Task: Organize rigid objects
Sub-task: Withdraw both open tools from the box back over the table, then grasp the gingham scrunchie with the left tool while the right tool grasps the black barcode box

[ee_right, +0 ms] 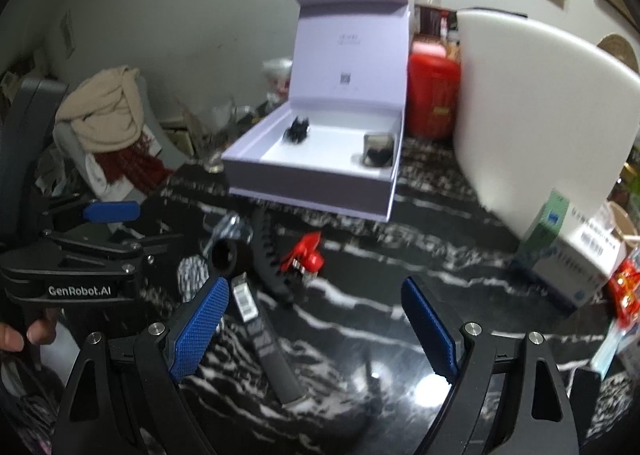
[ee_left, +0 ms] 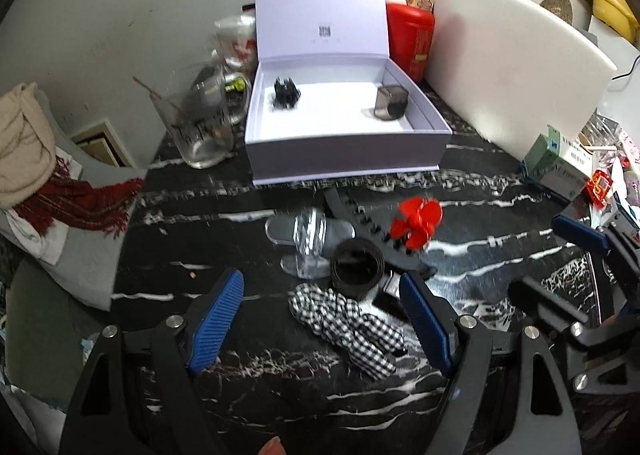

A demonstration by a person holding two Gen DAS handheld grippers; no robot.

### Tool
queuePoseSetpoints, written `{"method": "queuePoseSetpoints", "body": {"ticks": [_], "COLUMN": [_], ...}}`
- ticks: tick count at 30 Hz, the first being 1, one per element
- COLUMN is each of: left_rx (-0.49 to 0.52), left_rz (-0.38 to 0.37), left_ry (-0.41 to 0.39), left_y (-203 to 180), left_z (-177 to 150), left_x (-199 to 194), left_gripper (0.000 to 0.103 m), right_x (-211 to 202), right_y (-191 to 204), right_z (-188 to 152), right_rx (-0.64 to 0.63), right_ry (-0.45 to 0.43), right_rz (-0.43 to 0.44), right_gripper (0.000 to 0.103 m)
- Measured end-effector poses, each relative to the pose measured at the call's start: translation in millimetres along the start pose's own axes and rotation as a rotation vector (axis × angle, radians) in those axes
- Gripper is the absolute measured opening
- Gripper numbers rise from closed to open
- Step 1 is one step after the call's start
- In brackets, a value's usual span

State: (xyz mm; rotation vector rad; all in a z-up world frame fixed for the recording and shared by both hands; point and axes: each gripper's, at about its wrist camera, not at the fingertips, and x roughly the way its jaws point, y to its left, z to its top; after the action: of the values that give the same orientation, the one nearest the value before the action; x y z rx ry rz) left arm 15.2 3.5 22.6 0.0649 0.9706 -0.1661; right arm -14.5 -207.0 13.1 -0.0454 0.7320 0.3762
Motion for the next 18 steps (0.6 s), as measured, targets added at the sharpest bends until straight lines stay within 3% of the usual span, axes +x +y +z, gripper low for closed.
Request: {"method": "queuePoseSetpoints", "body": {"ticks": [13, 18], "left_rx": [0.013, 0.008], "left_rz": [0.017, 0.000], "left_ry": [0.054, 0.088], "left_y": [-9, -12], "left_z": [-28, -35], "left_x": [32, 47], "left_gripper": [0.080, 0.081], "right_x": [29, 38], "right_y": [2, 5], "right_z": [-41, -49], "right_rx": [0.007, -0.015], "right_ry": [0.125, 0.153], "right_rz": [0.021, 0.020], "right_gripper": [0.088, 0.080]}}
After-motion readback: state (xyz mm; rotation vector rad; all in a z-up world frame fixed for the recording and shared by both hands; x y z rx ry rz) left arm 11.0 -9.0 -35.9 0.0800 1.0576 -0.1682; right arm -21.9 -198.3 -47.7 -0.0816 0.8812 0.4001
